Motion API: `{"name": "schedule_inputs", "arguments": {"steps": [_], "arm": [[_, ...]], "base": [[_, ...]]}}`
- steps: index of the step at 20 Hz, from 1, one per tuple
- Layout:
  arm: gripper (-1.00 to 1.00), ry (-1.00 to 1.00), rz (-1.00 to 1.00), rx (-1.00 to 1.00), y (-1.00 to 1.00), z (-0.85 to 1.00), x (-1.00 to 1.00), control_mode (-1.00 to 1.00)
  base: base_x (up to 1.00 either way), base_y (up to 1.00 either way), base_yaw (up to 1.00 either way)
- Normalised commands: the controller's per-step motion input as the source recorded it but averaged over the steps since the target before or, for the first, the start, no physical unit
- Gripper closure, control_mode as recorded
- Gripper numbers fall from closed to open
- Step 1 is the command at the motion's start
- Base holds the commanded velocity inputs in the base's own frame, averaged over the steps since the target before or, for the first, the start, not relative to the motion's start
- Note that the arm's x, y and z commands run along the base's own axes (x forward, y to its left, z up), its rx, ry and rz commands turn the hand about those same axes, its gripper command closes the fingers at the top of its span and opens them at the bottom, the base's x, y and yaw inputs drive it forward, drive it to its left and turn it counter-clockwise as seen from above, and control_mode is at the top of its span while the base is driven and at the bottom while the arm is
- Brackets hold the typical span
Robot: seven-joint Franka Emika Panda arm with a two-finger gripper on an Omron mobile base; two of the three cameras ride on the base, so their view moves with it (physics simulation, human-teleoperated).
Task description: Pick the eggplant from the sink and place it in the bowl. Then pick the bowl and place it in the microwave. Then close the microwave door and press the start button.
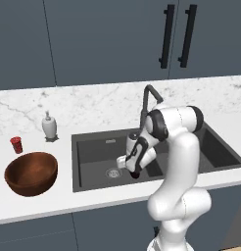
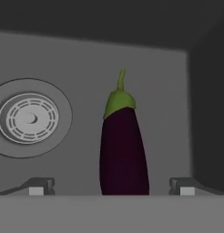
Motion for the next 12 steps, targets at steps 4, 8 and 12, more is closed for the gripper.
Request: {"name": "schedule_inputs", "arguments": {"steps": [4,8,12], "arm": [[-1.0,0.0,0.0,0.0,0.0,-0.31,0.1,-1.0],[-1.0,0.0,0.0,0.0,-0.03,-0.29,0.03,-1.0],[-1.0,0.03,0.0,0.0,0.0,-0.23,0.0,-1.0]], "base": [[0.0,0.0,0.0],[0.0,0.0,0.0],[0.0,0.0,0.0]]}}
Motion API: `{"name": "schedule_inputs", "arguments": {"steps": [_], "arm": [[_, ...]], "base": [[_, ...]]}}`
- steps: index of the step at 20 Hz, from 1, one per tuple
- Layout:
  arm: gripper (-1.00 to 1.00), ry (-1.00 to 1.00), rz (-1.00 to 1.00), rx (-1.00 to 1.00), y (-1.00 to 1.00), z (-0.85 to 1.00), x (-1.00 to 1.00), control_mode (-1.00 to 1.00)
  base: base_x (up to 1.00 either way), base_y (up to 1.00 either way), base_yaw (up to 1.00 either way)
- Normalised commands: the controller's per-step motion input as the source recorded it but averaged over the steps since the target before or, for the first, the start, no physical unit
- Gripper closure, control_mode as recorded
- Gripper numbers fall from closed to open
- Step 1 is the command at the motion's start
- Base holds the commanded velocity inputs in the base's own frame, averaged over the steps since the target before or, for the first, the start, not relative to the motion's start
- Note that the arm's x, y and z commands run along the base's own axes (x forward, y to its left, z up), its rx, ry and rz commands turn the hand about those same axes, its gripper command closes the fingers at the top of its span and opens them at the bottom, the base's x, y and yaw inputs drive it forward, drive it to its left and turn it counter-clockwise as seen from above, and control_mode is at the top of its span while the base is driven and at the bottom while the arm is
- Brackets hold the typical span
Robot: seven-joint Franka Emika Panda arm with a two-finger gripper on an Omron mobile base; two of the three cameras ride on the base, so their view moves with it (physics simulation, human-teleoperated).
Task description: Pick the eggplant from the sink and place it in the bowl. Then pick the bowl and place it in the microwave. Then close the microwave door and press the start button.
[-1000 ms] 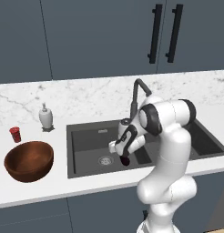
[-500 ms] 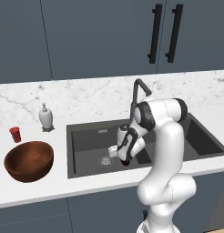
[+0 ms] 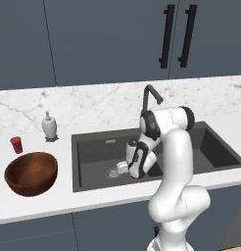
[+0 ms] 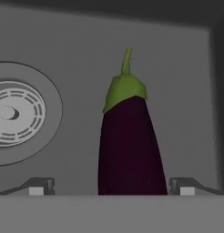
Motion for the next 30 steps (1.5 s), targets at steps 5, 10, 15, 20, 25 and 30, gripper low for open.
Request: {"name": "schedule_inputs", "arguments": {"steps": [5,10,15,20,25,30], "arm": [[-1.0,0.01,0.0,0.0,0.0,-0.2,0.0,-1.0],[1.0,0.0,0.0,0.0,0.0,-0.23,0.0,-1.0],[1.0,0.03,0.0,0.0,0.0,-0.2,0.0,-1.0],[1.0,0.01,0.0,0.0,0.03,-0.03,-0.02,-1.0],[1.0,-0.06,0.0,0.0,0.21,0.33,-0.24,-1.0],[1.0,-0.04,0.04,0.02,0.7,0.98,-0.12,-1.0]], "base": [[0.0,0.0,0.0],[0.0,0.0,0.0],[0.0,0.0,0.0],[0.0,0.0,0.0],[0.0,0.0,0.0],[0.0,0.0,0.0]]}}
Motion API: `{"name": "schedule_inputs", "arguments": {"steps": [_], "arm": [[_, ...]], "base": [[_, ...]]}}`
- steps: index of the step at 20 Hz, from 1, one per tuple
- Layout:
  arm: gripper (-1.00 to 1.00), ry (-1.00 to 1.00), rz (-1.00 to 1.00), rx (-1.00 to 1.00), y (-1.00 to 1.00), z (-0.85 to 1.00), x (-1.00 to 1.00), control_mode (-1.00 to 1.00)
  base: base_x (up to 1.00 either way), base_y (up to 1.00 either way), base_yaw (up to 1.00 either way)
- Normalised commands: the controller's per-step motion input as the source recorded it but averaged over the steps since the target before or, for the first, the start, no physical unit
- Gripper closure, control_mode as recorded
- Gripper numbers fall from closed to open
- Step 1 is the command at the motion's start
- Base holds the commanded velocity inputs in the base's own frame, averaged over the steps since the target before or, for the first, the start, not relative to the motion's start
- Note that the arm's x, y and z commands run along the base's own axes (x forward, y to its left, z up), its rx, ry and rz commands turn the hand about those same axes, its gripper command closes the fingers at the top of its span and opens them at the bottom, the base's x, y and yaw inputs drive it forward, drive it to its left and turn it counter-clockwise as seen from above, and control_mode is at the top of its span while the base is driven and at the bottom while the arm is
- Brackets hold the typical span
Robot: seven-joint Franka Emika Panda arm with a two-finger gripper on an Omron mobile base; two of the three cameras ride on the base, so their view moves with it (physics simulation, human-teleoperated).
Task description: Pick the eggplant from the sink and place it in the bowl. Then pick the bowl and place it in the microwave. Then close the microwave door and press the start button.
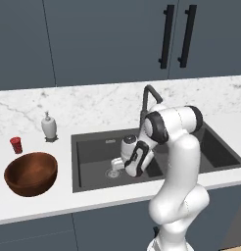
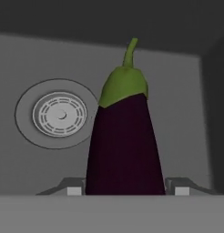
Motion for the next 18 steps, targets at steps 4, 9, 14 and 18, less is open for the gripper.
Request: {"name": "schedule_inputs", "arguments": {"steps": [4,9,14,18], "arm": [[1.0,-0.02,0.09,0.0,0.8,1.0,0.0,-1.0],[1.0,-0.19,0.15,0.0,0.35,1.0,0.0,-1.0],[1.0,-0.14,0.12,0.0,0.18,1.0,-0.02,-1.0],[1.0,-0.09,0.08,0.03,0.23,1.0,-0.15,-1.0]], "base": [[0.0,0.0,0.0],[0.0,0.0,0.0],[0.0,0.0,0.0],[0.0,0.0,0.0]]}}
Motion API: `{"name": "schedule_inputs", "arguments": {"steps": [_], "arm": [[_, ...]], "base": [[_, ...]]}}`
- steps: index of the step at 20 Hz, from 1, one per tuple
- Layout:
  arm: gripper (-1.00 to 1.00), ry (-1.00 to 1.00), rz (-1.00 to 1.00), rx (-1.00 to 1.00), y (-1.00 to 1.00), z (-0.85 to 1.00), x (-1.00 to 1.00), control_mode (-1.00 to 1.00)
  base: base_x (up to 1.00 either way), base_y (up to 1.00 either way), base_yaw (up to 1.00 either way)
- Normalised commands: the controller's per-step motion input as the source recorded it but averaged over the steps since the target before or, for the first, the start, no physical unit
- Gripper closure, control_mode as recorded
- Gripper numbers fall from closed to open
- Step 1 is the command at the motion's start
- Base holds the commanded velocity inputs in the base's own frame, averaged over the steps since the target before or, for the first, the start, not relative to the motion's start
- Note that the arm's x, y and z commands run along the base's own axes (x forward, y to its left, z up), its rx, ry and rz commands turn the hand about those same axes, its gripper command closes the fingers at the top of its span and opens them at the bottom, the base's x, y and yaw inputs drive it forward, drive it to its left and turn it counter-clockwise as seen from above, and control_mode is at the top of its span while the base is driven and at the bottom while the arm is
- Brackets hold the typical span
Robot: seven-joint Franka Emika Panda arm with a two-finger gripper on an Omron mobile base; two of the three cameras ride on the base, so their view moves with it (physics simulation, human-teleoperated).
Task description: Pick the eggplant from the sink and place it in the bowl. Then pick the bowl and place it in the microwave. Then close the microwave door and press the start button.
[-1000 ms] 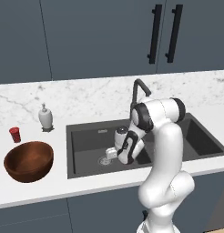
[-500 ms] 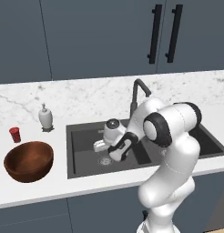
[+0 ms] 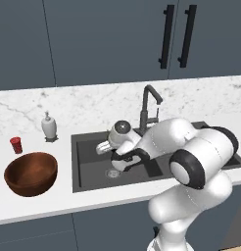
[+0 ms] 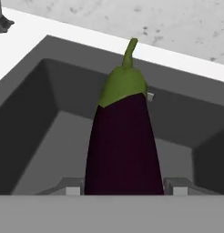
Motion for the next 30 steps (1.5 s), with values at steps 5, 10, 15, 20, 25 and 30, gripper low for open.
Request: {"name": "schedule_inputs", "arguments": {"steps": [5,10,15,20,25,30], "arm": [[1.0,-0.03,0.04,0.1,0.19,1.0,-0.22,-1.0],[1.0,0.01,0.01,0.03,0.32,0.85,-0.3,-1.0],[1.0,-0.01,0.0,0.02,0.32,0.28,-0.62,-1.0],[1.0,0.0,0.0,0.13,0.35,0.37,-0.51,-1.0],[1.0,0.0,0.01,0.19,0.37,0.18,-0.45,-1.0],[1.0,0.01,0.02,0.16,0.49,0.01,-0.34,-1.0]], "base": [[0.0,0.0,0.0],[0.0,0.0,0.0],[0.0,0.0,0.0],[0.0,0.0,0.0],[0.0,0.0,0.0],[0.0,0.0,0.0]]}}
